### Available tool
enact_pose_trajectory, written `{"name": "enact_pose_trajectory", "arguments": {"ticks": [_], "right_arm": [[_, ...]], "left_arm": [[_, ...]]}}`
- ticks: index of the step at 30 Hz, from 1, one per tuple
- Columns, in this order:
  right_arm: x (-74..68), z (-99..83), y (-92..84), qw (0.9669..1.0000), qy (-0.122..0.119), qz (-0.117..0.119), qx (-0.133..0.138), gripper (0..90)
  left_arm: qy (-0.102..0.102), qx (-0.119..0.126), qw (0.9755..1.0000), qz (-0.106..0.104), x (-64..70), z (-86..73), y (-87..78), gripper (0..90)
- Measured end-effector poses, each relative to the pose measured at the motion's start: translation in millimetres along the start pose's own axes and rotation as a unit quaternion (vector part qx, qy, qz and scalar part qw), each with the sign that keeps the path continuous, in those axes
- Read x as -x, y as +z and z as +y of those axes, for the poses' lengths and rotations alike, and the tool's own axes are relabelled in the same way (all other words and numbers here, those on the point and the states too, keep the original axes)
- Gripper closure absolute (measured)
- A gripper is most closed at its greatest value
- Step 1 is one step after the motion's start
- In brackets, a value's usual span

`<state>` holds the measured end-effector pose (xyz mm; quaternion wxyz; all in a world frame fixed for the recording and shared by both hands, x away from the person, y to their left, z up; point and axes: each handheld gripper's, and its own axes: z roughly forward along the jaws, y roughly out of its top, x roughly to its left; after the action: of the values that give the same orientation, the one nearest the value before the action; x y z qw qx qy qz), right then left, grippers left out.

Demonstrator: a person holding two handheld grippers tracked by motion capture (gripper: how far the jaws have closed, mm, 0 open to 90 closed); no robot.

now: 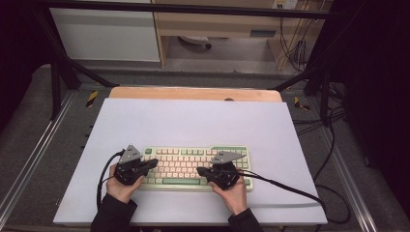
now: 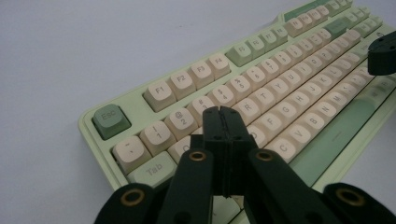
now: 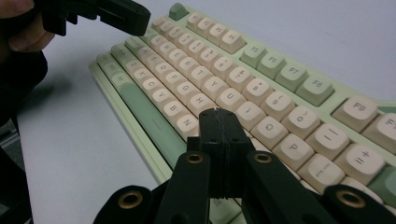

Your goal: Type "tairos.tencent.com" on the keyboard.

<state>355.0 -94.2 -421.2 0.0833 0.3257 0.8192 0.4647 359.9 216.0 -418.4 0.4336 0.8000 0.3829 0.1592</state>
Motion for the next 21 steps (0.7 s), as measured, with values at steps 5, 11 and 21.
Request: {"name": "enact_pose_trajectory", "arguments": {"ticks": [5, 11, 21], "right_arm": [[-7.6, 6.8, 10.4, 0.9999, -0.008, 0.004, -0.011, 90.0], [-13.1, 9.8, 22.1, 0.9996, -0.011, 0.009, -0.024, 90.0], [-14.9, 9.4, 33.8, 0.9993, -0.004, 0.015, -0.035, 90.0]], "left_arm": [[-0.001, 0.001, 1.0000, 0.000, -1.2, -0.1, -1.0, 90.0], [-0.002, 0.002, 1.0000, 0.000, -1.6, -0.3, -1.1, 90.0], [-0.004, 0.002, 1.0000, -0.001, -1.8, -0.7, -0.2, 90.0]]}}
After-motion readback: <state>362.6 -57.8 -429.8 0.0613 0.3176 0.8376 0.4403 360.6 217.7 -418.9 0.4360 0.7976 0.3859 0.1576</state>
